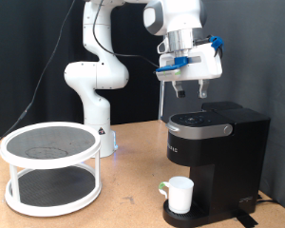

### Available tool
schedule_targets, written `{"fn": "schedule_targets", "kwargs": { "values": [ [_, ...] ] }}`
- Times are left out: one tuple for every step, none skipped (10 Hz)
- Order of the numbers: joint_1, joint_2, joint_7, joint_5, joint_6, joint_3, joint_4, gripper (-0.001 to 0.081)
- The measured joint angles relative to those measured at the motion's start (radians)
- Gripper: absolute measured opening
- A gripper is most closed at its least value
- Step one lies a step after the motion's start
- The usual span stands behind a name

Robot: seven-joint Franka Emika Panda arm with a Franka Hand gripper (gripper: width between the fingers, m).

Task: Make a cup of coffee with the keurig machine

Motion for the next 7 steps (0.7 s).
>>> {"fn": "schedule_targets", "kwargs": {
  "values": [
    [0.0,0.01,0.008,-0.011,0.023,0.001,-0.002,0.0467],
    [0.0,0.023,0.011,-0.013,0.042,0.002,-0.004,0.0467],
    [0.0,0.034,0.011,-0.012,0.056,0.003,-0.007,0.0332],
    [0.001,0.046,0.009,-0.004,0.063,0.007,-0.009,0.0149],
    [0.004,0.055,0.0,0.009,0.069,0.01,-0.016,0.0149],
    [0.008,0.061,-0.011,0.021,0.075,0.013,-0.024,0.0049],
    [0.014,0.066,-0.025,0.035,0.087,0.015,-0.037,0.0049]
  ]
}}
